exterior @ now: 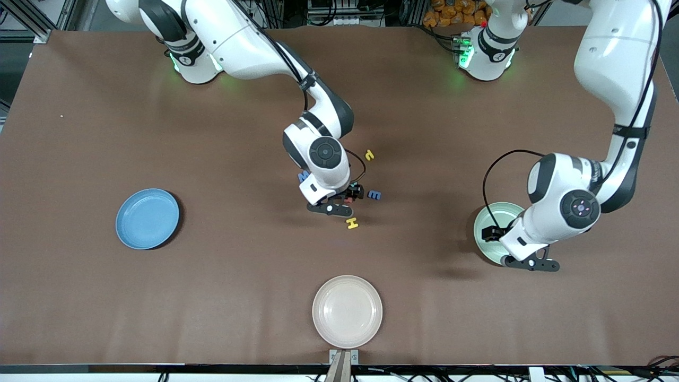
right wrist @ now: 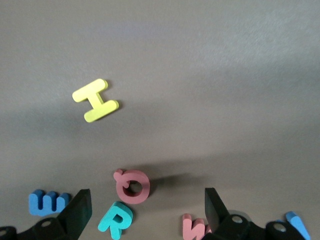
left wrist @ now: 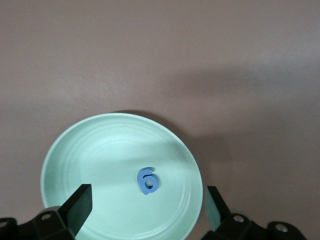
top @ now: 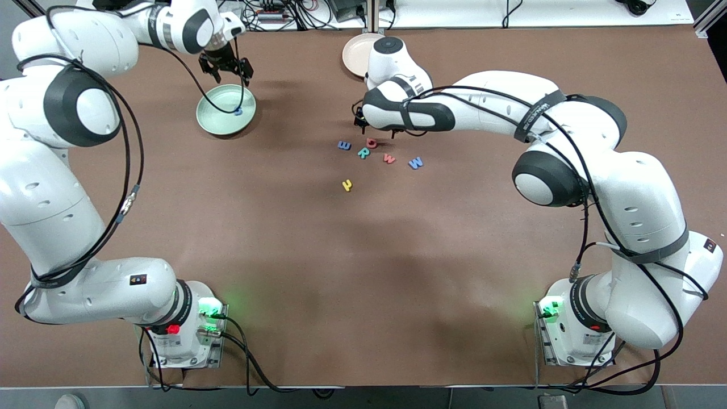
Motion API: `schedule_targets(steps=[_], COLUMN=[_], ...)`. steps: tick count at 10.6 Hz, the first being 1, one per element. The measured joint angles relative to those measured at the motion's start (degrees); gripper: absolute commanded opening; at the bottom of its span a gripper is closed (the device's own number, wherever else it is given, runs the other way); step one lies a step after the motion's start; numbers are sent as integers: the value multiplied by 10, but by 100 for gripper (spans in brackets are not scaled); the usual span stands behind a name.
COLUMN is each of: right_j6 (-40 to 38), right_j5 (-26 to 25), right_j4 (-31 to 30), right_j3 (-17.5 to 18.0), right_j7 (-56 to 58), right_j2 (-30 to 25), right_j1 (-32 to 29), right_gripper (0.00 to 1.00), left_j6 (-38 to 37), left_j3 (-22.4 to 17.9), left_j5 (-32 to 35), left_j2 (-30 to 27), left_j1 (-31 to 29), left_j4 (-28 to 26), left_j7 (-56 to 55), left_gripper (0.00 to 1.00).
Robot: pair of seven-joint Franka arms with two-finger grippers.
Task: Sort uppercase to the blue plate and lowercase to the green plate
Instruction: 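Release the blue letter on the green plate while the right gripper grasps pink Q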
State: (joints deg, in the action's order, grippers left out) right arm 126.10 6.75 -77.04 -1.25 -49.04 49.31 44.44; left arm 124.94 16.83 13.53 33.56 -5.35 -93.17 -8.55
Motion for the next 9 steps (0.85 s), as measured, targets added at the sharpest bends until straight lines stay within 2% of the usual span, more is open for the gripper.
schedule_targets(steps=[6, 9], right_j6=[20, 27], right_j5=[-1, -1], right_j4=[0, 1], right_j3=[0, -1], right_j7=[-22, -23], right_j2=[24, 30], right_j1=[14, 14], right_gripper=[100, 100], left_j6=[-46, -67], left_j3=[19, 40], left_j5=[-1, -31], left_j2=[-66, -92], left_j1=[-1, 0], left_j4=[0, 0], left_j7=[0, 0], left_gripper=[100, 100])
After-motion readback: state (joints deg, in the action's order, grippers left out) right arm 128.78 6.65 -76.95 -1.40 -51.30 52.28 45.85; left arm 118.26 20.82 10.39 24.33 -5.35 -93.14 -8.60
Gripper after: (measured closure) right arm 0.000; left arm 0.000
